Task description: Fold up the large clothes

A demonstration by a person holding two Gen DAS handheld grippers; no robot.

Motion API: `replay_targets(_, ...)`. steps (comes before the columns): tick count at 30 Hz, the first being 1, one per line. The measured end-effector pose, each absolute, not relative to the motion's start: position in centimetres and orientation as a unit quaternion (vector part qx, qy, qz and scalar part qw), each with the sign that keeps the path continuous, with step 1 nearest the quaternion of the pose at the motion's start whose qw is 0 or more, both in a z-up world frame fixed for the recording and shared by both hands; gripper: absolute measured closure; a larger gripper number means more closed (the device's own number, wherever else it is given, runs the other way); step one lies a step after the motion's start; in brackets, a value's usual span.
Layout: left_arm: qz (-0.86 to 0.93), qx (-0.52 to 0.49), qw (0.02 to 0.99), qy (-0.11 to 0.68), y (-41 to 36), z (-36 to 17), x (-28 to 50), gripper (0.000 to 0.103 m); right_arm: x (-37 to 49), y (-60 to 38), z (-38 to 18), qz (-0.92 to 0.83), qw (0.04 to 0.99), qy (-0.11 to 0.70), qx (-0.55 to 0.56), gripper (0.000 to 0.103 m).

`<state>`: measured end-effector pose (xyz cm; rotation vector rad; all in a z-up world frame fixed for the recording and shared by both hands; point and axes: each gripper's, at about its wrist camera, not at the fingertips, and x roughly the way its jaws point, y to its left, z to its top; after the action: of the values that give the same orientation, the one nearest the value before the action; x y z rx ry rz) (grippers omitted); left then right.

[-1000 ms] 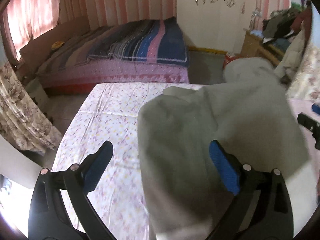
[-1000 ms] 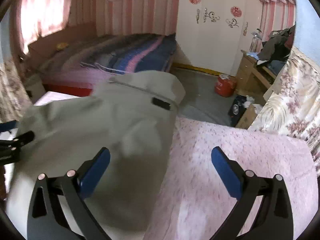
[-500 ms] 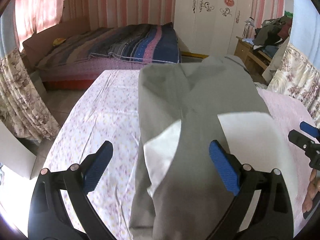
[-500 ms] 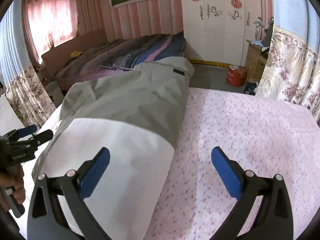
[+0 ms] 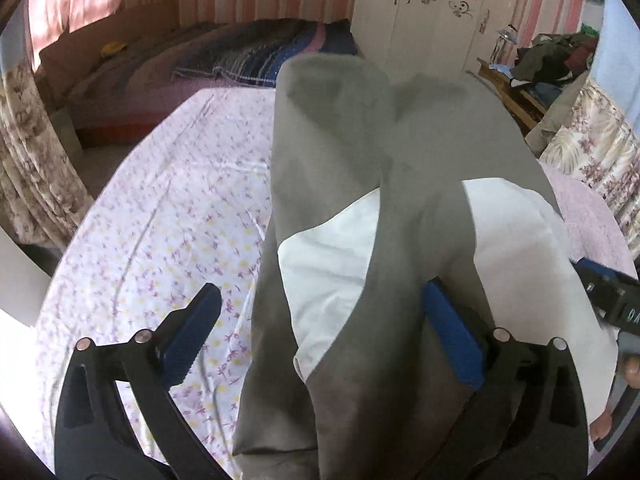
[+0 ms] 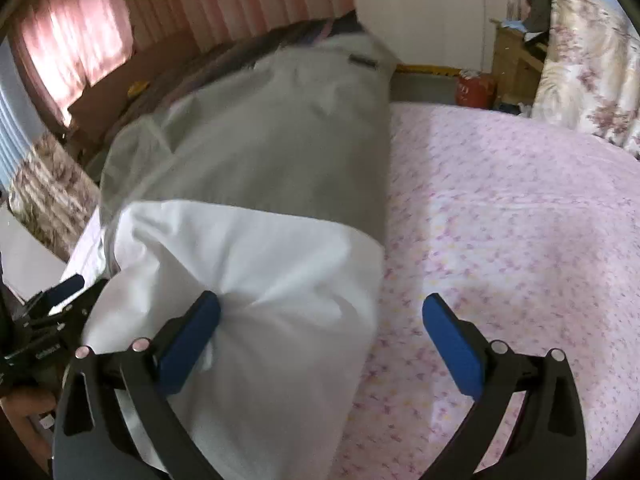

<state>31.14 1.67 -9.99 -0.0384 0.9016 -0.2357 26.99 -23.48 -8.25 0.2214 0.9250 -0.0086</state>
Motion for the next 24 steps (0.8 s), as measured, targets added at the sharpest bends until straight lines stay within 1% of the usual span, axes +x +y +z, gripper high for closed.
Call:
replay_targets(1, -0.116, -0.022, 0.892, 0.436, 1.8, -10.2, 31.3, 0.003, 27.3, -23.5, -8.4, 0.016, 0.886, 0.447, 0.121, 0.006)
replay_targets(2, -0.117, -0.024, 0.892, 0.435, 1.9, -10.4, 31.4, 0.003, 27.5, -23.5, -8.5, 0.030, 0.885, 0.445, 0.130, 0.019)
replay_targets(3, -0.119, -0.031, 0.891, 0.436, 2.1, -10.7, 31.5, 0.003, 27.6, -23.4, -8.5, 0.035, 0.886, 0.444, 0.130, 0.023)
replay_targets(4, -0.120, -0.034, 0.891, 0.436, 2.2, -10.9, 31.5, 0.003, 27.5, -23.2, -8.3, 0.038, 0.888, 0.439, 0.129, 0.033)
replay_targets(5, -0.119, -0.035, 0.892, 0.435, 2.1, -11.0, 31.4, 0.005, 27.4, -23.1, -8.0, 0.038, 0.891, 0.434, 0.126, 0.043)
replay_targets(6, -0.127, -0.036, 0.892, 0.432, 1.9, -10.9, 31.3, 0.011, 27.2, -23.0, -7.8, 0.038, 0.895, 0.427, 0.121, 0.048)
replay_targets(7, -0.138, -0.040, 0.891, 0.430, 1.7, -10.7, 31.1, 0.029, 27.0, -23.1, -7.4, 0.039, 0.901, 0.416, 0.115, 0.058)
replay_targets(8, -0.143, -0.038, 0.892, 0.427, 1.3, -10.4, 30.8, 0.037, 26.7, -23.3, -7.0, 0.039, 0.906, 0.405, 0.112, 0.067)
replay_targets(9, -0.138, -0.022, 0.896, 0.421, 0.5, -10.1, 30.5, 0.046, 26.4, -23.6, -6.7, 0.042, 0.910, 0.397, 0.113, 0.073)
replay_targets(10, -0.136, 0.002, 0.901, 0.413, -0.6, -9.6, 30.1, 0.056, 26.0, -24.1, -6.3, 0.044, 0.914, 0.387, 0.112, 0.075)
replay_targets(12, -0.138, 0.018, 0.904, 0.404, -2.1, -9.0, 29.6, 0.065, 25.4, -24.8, -5.7, 0.047, 0.920, 0.375, 0.106, 0.080)
replay_targets(13, -0.134, 0.026, 0.908, 0.397, -3.1, -8.6, 29.5, 0.069, 24.9, -25.3, -5.2, 0.048, 0.924, 0.367, 0.099, 0.081)
replay_targets(16, -0.147, 0.020, 0.910, 0.388, -6.4, -7.5, 28.4, 0.072, 23.1, -28.9, -3.7, 0.034, 0.932, 0.348, 0.090, 0.082)
replay_targets(19, -0.180, 0.009, 0.907, 0.380, -11.2, -6.7, 26.9, 0.073, 21.5, -34.3, -2.3, 0.021, 0.935, 0.343, 0.087, 0.082)
replay_targets(24, -0.232, -0.002, 0.898, 0.374, -20.6, -6.5, 24.4, 0.073, 18.5, -43.9, -1.8, -0.024, 0.934, 0.351, 0.063, 0.082)
